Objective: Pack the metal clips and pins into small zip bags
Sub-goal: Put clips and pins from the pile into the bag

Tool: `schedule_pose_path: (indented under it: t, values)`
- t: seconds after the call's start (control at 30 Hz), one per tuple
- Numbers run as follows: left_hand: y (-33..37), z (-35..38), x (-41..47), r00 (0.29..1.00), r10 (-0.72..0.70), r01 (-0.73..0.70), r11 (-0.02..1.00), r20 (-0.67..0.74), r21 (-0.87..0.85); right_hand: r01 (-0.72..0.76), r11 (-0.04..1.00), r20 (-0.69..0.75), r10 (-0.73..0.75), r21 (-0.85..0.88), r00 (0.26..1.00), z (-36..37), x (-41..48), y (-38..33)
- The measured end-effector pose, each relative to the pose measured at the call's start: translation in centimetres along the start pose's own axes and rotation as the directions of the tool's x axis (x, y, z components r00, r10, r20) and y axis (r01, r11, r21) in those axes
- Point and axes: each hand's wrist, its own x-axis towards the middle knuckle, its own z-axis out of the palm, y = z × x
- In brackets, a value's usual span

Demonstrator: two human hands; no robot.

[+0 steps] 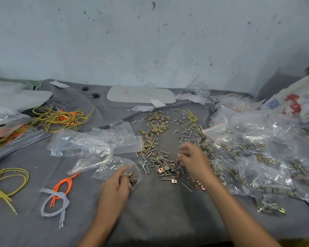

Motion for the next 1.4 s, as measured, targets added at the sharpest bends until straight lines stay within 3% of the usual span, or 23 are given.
schedule_pose_path:
  t: [0.2, 0.3, 0.4, 0.47, 0.57, 0.7, 0.8, 1.0, 1.1, 1.2, 1.4]
  values:
    - [-0.2, 0.1, 0.1, 1.000, -0.013, 0.013, 1.000, 0.008, 0.025, -0.049, 0.997, -0.062, 0.053, 0.066, 0.997, 0.2, -1.8, 0.6]
    - [-0.3, 0.1, 0.1, 1.000, -0.001, 0.001, 0.999, 0.005, 0.035, -0.035, 0.974, -0.080, 0.055, 0.224, 0.995, 0.9, -3.5, 0.1]
    - [-0.2, 0.1, 0.0, 1.000, 0.009, -0.009, 0.999, 0.005, 0.042, -0.013, 0.867, 0.008, 0.011, 0.498, 1.000, 2.9, -6.5, -1.6]
    - [-0.1, 0.1, 0.0, 1.000, 0.013, -0.014, 0.999, 0.008, 0.051, 0.008, 0.836, 0.058, -0.047, 0.548, 0.997, 4.9, -8.4, -2.7]
    - [0.2, 0.1, -0.1, 1.000, -0.002, 0.001, 0.999, 0.026, 0.035, 0.071, 0.868, 0.102, -0.139, 0.492, 0.985, 8.2, -10.5, -4.0]
    - [0.1, 0.0, 0.0, 0.999, -0.015, 0.014, 1.000, 0.029, 0.011, 0.248, 0.945, -0.029, -0.248, 0.214, 0.968, 10.6, -10.6, -4.2]
    - [-0.2, 0.1, 0.1, 1.000, -0.008, 0.008, 0.999, 0.010, 0.032, 0.303, 0.935, -0.100, -0.289, 0.182, 0.952, 10.9, -10.3, -3.9]
    - [0.3, -0.1, 0.1, 1.000, 0.015, -0.014, 0.995, -0.012, 0.101, 0.394, 0.904, 0.071, -0.410, 0.165, 0.909, 10.7, -10.2, -4.1]
    - [0.5, 0.1, 0.0, 1.000, 0.003, -0.002, 0.996, -0.010, 0.088, 0.386, 0.923, -0.086, -0.384, 0.001, 0.919, 8.9, -9.4, -3.0]
    - [0.5, 0.1, 0.1, 1.000, 0.002, -0.001, 0.997, -0.017, 0.075, 0.267, 0.942, -0.249, -0.314, -0.204, 0.916, 6.7, -7.9, -1.3]
    - [0.5, 0.0, -0.1, 1.000, 0.010, -0.009, 0.997, -0.013, 0.071, 0.154, 0.920, -0.259, -0.257, -0.359, 0.931, 6.9, -7.2, -0.4]
